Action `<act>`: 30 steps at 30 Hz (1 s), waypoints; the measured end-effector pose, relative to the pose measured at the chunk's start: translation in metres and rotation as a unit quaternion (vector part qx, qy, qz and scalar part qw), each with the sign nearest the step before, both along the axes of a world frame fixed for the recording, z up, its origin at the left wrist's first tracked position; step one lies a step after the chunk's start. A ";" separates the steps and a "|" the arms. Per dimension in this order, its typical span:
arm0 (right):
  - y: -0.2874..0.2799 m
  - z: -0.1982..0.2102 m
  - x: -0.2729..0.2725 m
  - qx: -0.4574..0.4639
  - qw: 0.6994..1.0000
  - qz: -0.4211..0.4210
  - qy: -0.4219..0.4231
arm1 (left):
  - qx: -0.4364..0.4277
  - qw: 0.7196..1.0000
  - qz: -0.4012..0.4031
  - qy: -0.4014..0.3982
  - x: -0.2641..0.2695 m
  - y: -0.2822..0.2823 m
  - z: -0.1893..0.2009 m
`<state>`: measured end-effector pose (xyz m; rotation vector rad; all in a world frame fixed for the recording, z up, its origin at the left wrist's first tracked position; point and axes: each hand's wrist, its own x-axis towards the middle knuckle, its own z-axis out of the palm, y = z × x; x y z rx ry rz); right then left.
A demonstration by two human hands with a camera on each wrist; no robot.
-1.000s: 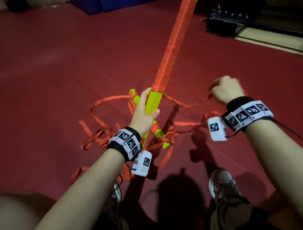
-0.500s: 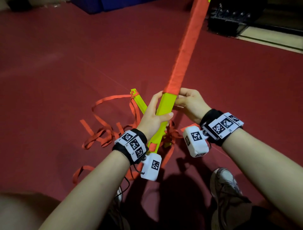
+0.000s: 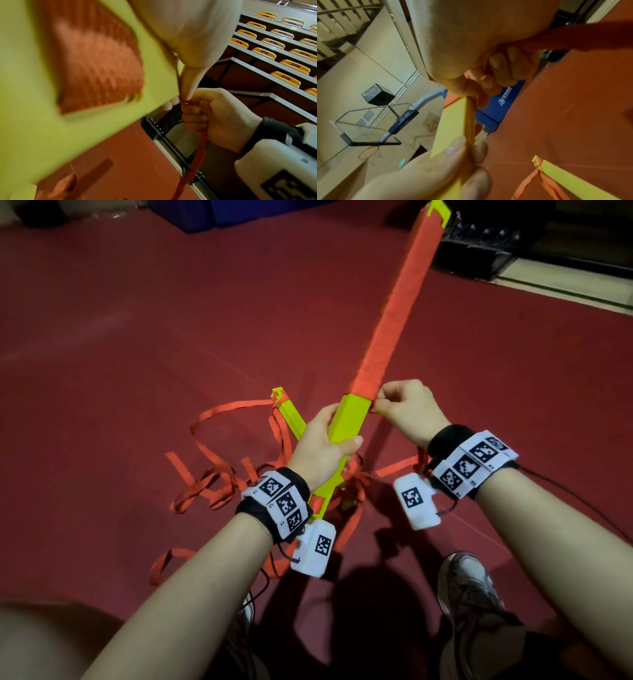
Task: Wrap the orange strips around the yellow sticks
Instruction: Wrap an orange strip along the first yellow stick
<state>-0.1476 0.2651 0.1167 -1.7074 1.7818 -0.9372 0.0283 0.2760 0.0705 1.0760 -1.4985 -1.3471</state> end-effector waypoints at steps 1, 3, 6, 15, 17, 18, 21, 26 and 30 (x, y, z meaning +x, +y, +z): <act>0.001 -0.002 0.002 -0.005 1.000 -0.003 -0.001 | -0.008 1.000 0.012 -0.025 0.000 0.000 -0.002; 0.001 -0.002 0.003 -0.012 1.000 -0.012 -0.016 | -0.029 0.996 0.037 -0.073 0.002 0.000 -0.003; 0.001 0.005 0.006 -0.017 0.999 -0.011 -0.046 | -0.121 0.971 0.100 -0.181 0.006 -0.002 0.001; 0.015 0.009 0.034 -0.030 0.992 -0.053 -0.106 | -0.321 0.823 0.141 -0.448 0.002 0.012 -0.006; 0.014 0.000 0.034 -0.023 0.987 -0.080 -0.136 | -0.337 0.801 0.149 -0.472 -0.001 0.015 -0.010; 0.013 -0.005 0.034 -0.014 0.983 -0.086 -0.164 | -0.341 0.795 0.153 -0.477 -0.002 0.017 -0.012; 0.009 -0.016 0.027 0.007 0.968 -0.090 -0.233 | -0.285 0.869 0.113 -0.388 -0.006 0.018 -0.009; 0.009 -0.014 0.008 0.012 0.965 0.008 -0.263 | 0.097 0.990 0.022 -0.101 0.001 -0.004 0.001; 0.014 -0.001 0.006 0.053 0.957 0.123 -0.259 | 0.283 0.949 -0.130 0.050 0.014 0.000 0.006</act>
